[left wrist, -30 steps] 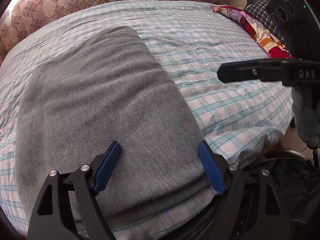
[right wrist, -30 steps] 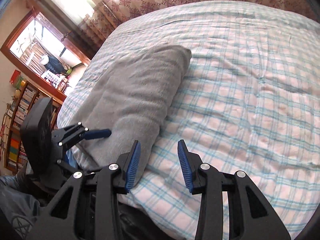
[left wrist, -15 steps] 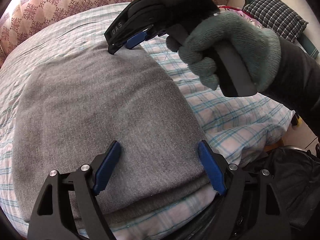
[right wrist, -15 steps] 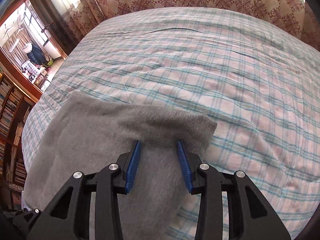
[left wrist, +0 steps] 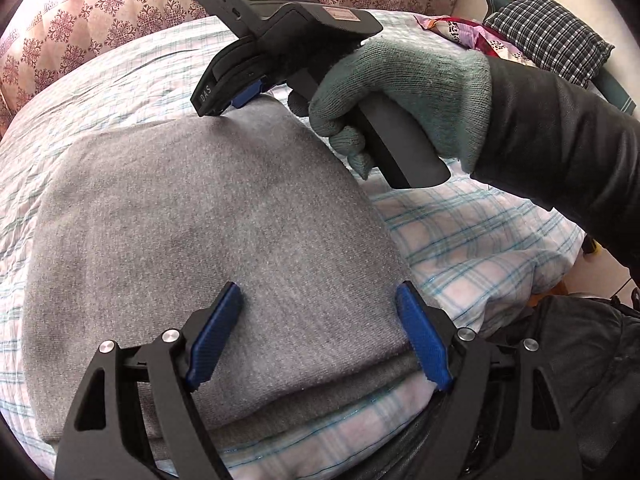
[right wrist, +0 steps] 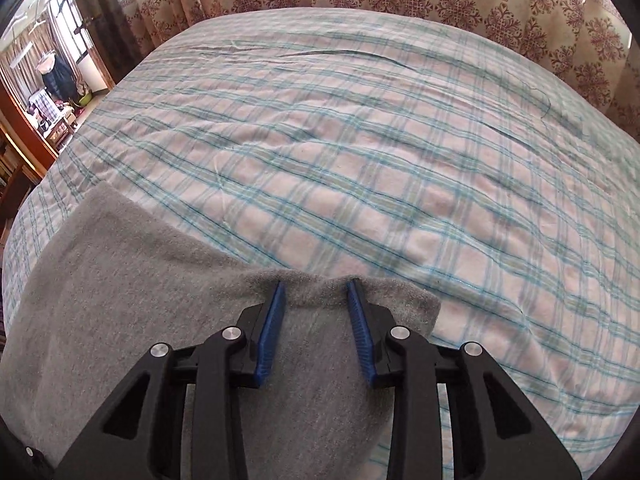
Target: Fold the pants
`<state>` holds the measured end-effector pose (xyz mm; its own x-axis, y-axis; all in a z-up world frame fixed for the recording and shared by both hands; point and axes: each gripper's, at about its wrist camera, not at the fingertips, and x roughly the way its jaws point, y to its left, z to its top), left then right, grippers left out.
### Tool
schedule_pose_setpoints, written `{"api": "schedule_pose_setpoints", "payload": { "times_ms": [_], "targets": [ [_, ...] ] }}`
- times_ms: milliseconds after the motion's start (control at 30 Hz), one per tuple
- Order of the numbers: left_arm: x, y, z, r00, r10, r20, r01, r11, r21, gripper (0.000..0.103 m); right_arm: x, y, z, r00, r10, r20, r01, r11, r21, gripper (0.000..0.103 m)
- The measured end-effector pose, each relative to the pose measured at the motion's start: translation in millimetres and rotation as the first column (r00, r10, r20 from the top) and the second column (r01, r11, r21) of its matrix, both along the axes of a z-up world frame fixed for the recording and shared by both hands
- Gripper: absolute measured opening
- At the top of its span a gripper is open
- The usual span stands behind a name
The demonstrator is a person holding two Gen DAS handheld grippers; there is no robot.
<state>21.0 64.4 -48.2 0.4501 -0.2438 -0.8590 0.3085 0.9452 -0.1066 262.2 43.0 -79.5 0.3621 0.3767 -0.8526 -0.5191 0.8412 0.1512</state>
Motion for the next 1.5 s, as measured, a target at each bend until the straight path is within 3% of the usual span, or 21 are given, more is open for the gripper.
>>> {"api": "schedule_pose_setpoints", "payload": {
  "times_ms": [100, 233, 267, 367, 567, 733, 833, 1133, 1300, 1500],
  "targets": [
    [0, 4, 4, 1.000, 0.015, -0.018, -0.015, 1.000, -0.019, 0.082, -8, -14, 21, 0.999, -0.019, 0.035, 0.017, 0.999, 0.052, 0.036],
    [-1, 9, 12, 0.999, 0.036, -0.013, -0.036, 0.999, -0.030, 0.082, -22, -36, 43, 0.994, -0.060, 0.087, 0.053, 0.995, 0.088, 0.054],
    [-2, 10, 13, 0.999, 0.039, -0.006, -0.039, 0.999, -0.025, 0.084, -25, -41, 44, 0.994, -0.069, 0.085, 0.061, 0.994, 0.090, 0.054],
    [-2, 11, 17, 0.998, 0.060, 0.024, -0.060, 0.998, 0.019, 0.095, -39, -54, 43, 0.994, -0.083, 0.066, 0.077, 0.993, 0.089, 0.054],
    [-3, 15, 22, 0.997, 0.068, 0.035, -0.069, 0.997, 0.018, 0.095, -66, -62, 29, 0.997, -0.067, 0.024, 0.065, 0.995, 0.075, 0.054],
    [-6, 7, 8, 0.999, 0.033, -0.006, -0.033, 0.999, 0.028, 0.095, -61, -53, 3, 0.997, -0.065, -0.049, 0.068, 0.996, 0.063, 0.054],
    [-4, 10, 3, 0.999, 0.042, -0.023, -0.042, 0.999, -0.001, 0.095, -58, -47, -8, 0.994, -0.068, -0.082, 0.073, 0.996, 0.058, 0.054],
    [-5, 8, 8, 0.999, 0.043, -0.014, -0.043, 0.999, 0.010, 0.095, -65, -59, 23, 0.995, -0.090, -0.038, 0.093, 0.991, 0.101, 0.055],
    [-6, 14, 25, 0.995, 0.072, 0.072, -0.078, 0.992, 0.094, 0.095, -77, -66, 37, 0.995, -0.093, -0.036, 0.097, 0.987, 0.128, 0.055],
    [0, 42, 39, 0.980, 0.156, 0.120, -0.170, 0.979, 0.113, 0.097, -89, -75, 33, 0.992, -0.114, -0.054, 0.120, 0.984, 0.128, 0.055]
  ]
}}
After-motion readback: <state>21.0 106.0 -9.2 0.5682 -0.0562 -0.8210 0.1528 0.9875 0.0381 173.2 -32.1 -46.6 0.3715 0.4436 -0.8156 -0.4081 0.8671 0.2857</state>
